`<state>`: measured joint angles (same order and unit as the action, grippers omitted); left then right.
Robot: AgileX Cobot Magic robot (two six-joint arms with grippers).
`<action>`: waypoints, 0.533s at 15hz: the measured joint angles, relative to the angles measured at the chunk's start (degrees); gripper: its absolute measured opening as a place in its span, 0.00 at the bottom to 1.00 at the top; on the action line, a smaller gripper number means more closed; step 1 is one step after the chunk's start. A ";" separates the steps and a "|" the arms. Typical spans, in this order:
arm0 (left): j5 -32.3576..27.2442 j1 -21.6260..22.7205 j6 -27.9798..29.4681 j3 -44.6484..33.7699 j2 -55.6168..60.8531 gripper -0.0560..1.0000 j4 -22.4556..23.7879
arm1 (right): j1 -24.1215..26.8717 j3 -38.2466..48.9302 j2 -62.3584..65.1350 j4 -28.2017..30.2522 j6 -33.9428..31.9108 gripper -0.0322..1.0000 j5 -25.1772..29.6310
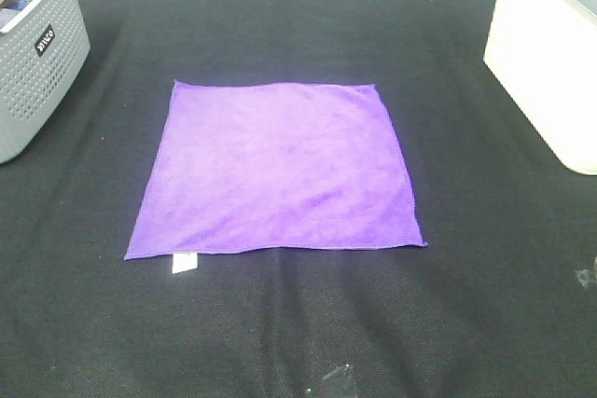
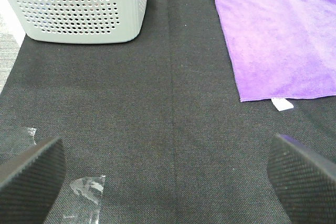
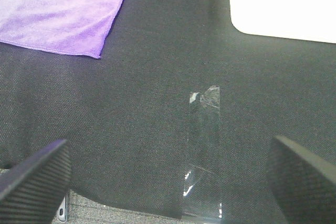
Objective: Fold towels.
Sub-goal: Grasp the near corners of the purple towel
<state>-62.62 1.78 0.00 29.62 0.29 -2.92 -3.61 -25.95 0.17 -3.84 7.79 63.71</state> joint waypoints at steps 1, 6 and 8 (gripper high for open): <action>0.00 0.00 0.00 0.00 0.00 0.99 0.00 | 0.00 0.00 0.00 0.00 0.00 0.96 0.00; 0.00 0.00 0.00 0.00 0.00 0.99 0.00 | 0.00 0.00 0.00 0.00 0.00 0.96 0.00; 0.00 0.00 0.00 0.00 0.00 0.99 0.00 | 0.00 0.00 0.00 0.00 0.00 0.96 0.00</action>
<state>-62.62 1.78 0.00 29.62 0.29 -2.92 -3.61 -25.95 0.17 -3.84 7.79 63.71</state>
